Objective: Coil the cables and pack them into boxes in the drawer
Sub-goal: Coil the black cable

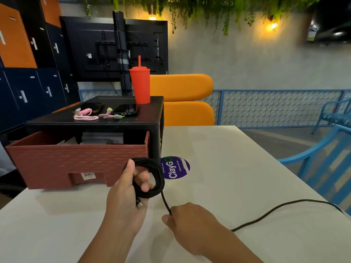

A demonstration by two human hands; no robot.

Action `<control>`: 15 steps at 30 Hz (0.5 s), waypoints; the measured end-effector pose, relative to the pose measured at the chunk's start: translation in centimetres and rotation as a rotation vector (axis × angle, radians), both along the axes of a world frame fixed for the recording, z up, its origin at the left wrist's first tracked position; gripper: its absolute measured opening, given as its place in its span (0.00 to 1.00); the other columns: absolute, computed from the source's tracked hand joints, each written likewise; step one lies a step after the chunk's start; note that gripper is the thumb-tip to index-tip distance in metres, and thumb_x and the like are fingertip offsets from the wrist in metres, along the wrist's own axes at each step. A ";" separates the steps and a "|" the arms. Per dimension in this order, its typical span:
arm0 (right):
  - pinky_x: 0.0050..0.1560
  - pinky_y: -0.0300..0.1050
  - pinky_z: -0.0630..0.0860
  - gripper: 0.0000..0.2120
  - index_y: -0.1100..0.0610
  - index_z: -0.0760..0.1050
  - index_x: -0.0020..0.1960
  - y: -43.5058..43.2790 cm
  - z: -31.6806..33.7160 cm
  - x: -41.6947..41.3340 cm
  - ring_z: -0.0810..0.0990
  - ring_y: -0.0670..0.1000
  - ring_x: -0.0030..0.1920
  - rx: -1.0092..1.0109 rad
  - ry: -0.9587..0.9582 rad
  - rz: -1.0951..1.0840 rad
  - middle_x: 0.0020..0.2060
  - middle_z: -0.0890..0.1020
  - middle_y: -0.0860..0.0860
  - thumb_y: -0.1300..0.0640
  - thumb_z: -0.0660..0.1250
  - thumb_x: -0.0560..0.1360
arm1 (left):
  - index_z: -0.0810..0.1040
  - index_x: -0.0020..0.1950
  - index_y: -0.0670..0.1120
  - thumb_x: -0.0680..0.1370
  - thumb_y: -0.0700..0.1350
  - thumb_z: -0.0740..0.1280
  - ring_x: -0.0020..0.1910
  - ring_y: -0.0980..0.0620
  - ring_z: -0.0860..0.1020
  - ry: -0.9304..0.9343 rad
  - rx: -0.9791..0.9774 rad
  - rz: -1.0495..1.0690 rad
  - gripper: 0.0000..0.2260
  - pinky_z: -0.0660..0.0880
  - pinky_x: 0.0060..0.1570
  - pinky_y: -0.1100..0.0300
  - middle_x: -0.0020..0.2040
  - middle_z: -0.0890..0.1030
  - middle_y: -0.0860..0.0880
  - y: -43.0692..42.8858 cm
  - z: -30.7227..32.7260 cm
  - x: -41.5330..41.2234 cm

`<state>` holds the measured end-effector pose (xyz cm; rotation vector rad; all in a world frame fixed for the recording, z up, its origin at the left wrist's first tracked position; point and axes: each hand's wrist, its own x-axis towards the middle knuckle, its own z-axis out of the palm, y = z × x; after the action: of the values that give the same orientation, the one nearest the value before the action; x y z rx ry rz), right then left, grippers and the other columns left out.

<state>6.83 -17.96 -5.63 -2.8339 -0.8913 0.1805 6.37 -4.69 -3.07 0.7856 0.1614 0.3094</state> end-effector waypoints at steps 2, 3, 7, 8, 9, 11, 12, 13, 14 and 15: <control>0.44 0.49 0.69 0.16 0.61 0.69 0.60 0.1 0.3 -0.3 0.72 0.60 0.48 -0.040 -0.010 0.061 0.52 0.74 0.61 0.53 0.49 0.82 | 0.70 0.38 0.46 0.79 0.50 0.60 0.23 0.56 0.70 -0.008 0.018 0.028 0.12 0.73 0.31 0.66 0.25 0.72 0.51 -0.3 0.1 -0.2; 0.42 0.48 0.67 0.17 0.62 0.69 0.60 0.1 0.3 -0.3 0.72 0.60 0.48 -0.047 -0.026 0.087 0.51 0.74 0.61 0.52 0.49 0.82 | 0.70 0.37 0.45 0.79 0.50 0.60 0.23 0.56 0.71 -0.019 0.038 0.052 0.13 0.72 0.35 0.63 0.24 0.71 0.51 -0.6 0.2 -0.4; 0.31 0.41 0.59 0.16 0.62 0.71 0.56 0.9 0.4 -0.9 0.68 0.58 0.39 -0.051 -0.093 0.190 0.40 0.72 0.59 0.52 0.50 0.82 | 0.74 0.42 0.43 0.76 0.51 0.61 0.20 0.56 0.66 -0.079 0.130 0.074 0.12 0.67 0.38 0.60 0.20 0.63 0.52 -1.1 0.2 -0.8; 0.31 0.41 0.58 0.16 0.63 0.71 0.56 1.1 0.6 -0.9 0.67 0.57 0.37 -0.059 -0.118 0.210 0.40 0.72 0.60 0.52 0.50 0.82 | 0.76 0.46 0.43 0.75 0.53 0.62 0.20 0.56 0.65 -0.092 0.215 0.078 0.13 0.68 0.38 0.60 0.20 0.62 0.52 -1.0 0.0 -0.8; 0.30 0.42 0.57 0.17 0.63 0.70 0.55 1.2 0.7 -0.9 0.65 0.55 0.33 -0.056 -0.144 0.217 0.40 0.73 0.60 0.51 0.50 0.82 | 0.77 0.50 0.46 0.75 0.56 0.63 0.20 0.56 0.65 -0.106 0.349 0.086 0.14 0.68 0.37 0.60 0.20 0.63 0.52 -1.0 -0.3 -0.7; 0.28 0.42 0.54 0.18 0.64 0.71 0.53 1.1 0.9 -0.8 0.61 0.54 0.29 -0.008 -0.200 0.222 0.35 0.70 0.59 0.50 0.50 0.82 | 0.77 0.50 0.52 0.72 0.61 0.63 0.21 0.56 0.67 -0.128 0.600 0.099 0.15 0.70 0.31 0.63 0.20 0.65 0.52 -1.1 -0.7 -0.6; 0.27 0.43 0.52 0.18 0.64 0.71 0.52 1.0 0.8 -0.8 0.60 0.54 0.29 0.015 -0.236 0.235 0.35 0.71 0.59 0.50 0.50 0.81 | 0.75 0.50 0.53 0.69 0.60 0.61 0.21 0.56 0.67 -0.138 0.681 0.092 0.16 0.70 0.28 0.65 0.20 0.67 0.52 -1.2 -0.9 -0.6; 0.27 0.43 0.51 0.18 0.63 0.72 0.52 0.8 1.1 -0.8 0.61 0.55 0.30 0.047 -0.259 0.246 0.37 0.74 0.60 0.51 0.51 0.81 | 0.75 0.51 0.54 0.67 0.60 0.60 0.22 0.57 0.68 -0.149 0.736 0.078 0.17 0.70 0.27 0.66 0.20 0.68 0.51 -1.3 -1.2 -0.5; 0.27 0.43 0.51 0.18 0.63 0.73 0.52 0.6 1.3 -0.9 0.63 0.55 0.32 0.062 -0.285 0.256 0.40 0.76 0.61 0.51 0.51 0.81 | 0.74 0.50 0.55 0.66 0.61 0.59 0.23 0.57 0.68 -0.156 0.775 0.063 0.17 0.70 0.27 0.66 0.21 0.68 0.51 -1.4 -1.3 -0.5; 0.27 0.42 0.50 0.17 0.63 0.74 0.51 0.6 1.3 -0.8 0.64 0.56 0.33 0.084 -0.329 0.278 0.40 0.78 0.60 0.51 0.52 0.81 | 0.74 0.49 0.55 0.66 0.62 0.58 0.24 0.57 0.69 -0.162 0.806 0.061 0.18 0.70 0.28 0.66 0.21 0.69 0.51 -1.4 -1.3 -0.5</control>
<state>6.08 -17.41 -4.33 -2.6932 -1.3236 -0.2923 5.82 -6.05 -4.37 1.5474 -0.1058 0.5035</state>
